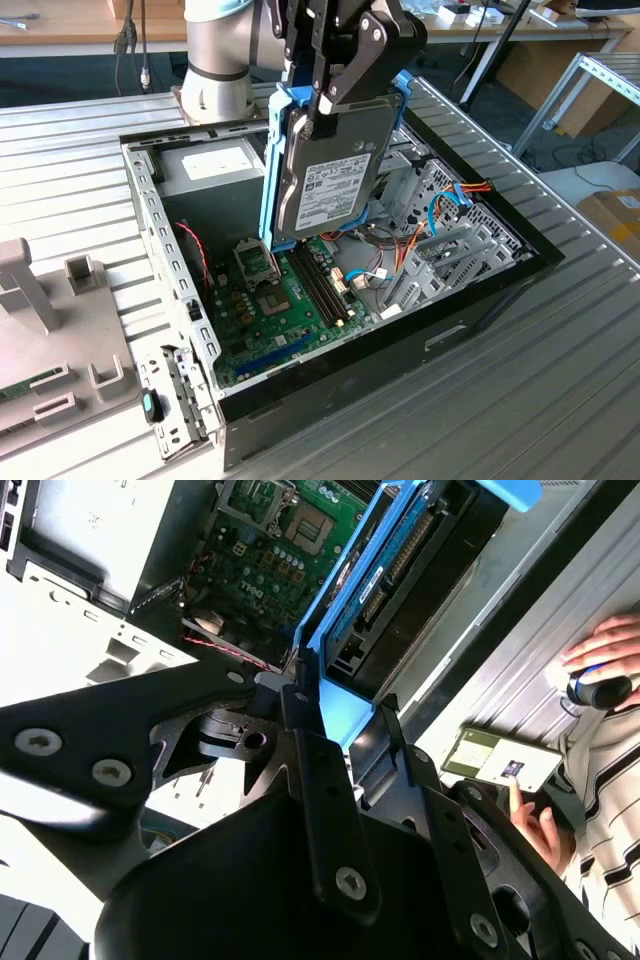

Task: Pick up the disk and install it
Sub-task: 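Pick up the disk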

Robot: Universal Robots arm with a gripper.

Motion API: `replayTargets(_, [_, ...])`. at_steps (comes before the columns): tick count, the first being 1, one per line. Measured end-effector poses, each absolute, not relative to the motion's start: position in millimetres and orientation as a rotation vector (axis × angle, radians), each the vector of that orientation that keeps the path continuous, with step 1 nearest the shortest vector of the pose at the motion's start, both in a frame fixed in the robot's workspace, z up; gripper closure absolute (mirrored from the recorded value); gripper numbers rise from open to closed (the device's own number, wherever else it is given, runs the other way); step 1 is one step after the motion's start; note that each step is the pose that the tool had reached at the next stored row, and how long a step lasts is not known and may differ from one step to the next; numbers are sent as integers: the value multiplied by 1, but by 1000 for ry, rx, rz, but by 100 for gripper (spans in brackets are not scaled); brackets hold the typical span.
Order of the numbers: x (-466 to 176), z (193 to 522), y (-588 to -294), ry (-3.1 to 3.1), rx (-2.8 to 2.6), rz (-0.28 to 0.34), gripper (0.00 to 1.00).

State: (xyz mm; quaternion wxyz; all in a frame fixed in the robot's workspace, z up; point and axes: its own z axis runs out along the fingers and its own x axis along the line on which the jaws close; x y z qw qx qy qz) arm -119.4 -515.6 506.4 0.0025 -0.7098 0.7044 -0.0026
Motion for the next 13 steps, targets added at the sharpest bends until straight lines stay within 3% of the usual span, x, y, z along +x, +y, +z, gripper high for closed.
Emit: replayTargets(13, [-119, 506, -532, 2209, -2226, -8, 64])
